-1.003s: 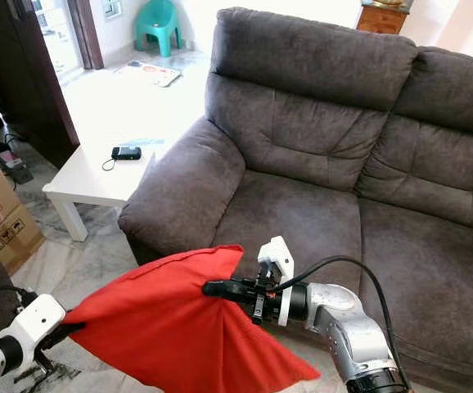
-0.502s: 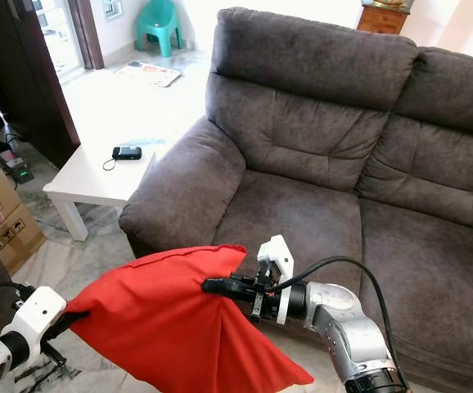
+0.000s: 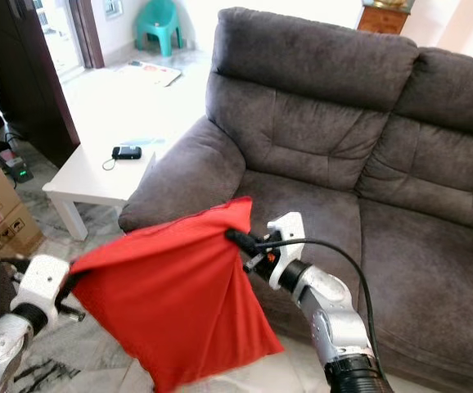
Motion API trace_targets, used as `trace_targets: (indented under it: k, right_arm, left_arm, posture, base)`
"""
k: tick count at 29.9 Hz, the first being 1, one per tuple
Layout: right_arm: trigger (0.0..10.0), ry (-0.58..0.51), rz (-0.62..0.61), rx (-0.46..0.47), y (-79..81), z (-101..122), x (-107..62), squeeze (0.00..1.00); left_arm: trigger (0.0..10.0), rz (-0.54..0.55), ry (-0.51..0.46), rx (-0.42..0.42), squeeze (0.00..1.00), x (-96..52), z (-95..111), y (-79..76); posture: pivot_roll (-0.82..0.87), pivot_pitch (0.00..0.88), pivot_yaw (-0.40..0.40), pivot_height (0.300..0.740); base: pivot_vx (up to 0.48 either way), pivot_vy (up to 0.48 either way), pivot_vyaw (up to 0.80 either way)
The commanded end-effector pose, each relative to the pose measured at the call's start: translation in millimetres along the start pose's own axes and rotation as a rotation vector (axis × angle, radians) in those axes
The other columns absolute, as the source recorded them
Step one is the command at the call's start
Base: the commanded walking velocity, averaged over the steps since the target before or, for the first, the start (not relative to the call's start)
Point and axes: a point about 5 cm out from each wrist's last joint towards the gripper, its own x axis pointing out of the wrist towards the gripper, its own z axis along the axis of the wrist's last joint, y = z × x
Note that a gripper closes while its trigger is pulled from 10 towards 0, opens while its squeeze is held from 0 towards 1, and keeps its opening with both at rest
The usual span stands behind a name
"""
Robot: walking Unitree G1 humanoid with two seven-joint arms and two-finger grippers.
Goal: Move the pillow to the sofa from floor
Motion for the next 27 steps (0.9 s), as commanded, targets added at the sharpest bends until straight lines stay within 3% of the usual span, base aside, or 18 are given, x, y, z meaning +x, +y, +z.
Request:
trace_targets:
  k: [1,5,13,20,27]
  right_arm:
    - [10.0,-0.098,-0.221,-0.075,-22.5,15,-7.8,0.00]
    - [10.0,-0.091,-0.264,-0.103,-22.0,10,-9.5,0.00]
    - [10.0,-0.087,-0.170,-0.091,9.6,2,-4.8,0.00]
    - [10.0,-0.106,-0.269,-0.096,5.1,-3,-9.4,0.00]
    - [10.0,-0.113,-0.409,-0.079,3.1,-18,-19.2,0.00]
  left_arm:
    - [10.0,0.089,-0.130,-0.020,0.00,11.3,33,6.2]
    - [10.0,0.098,-0.180,-0.034,0.00,18.3,46,-0.4]
    - [10.0,0.083,-0.244,-0.004,0.00,35.5,65,-24.6]
    - [10.0,0.074,-0.242,0.008,0.00,34.1,63,-32.8]
    - [10.0,0.139,-0.246,-0.056,0.00,34.3,55,-31.2]
  posture:
    - [0.21,0.000,-0.113,0.740]
    - [0.21,0.000,-0.114,0.740]
    - [0.20,0.000,-0.119,0.740]
    - [0.20,0.000,-0.112,0.740]
    - [0.16,0.000,-0.062,0.740]
  base:
    - [0.000,0.000,0.00]
    - [0.000,0.000,0.00]
    - [0.000,0.000,0.00]
    - [0.000,0.000,0.00]
    - [0.000,0.000,0.00]
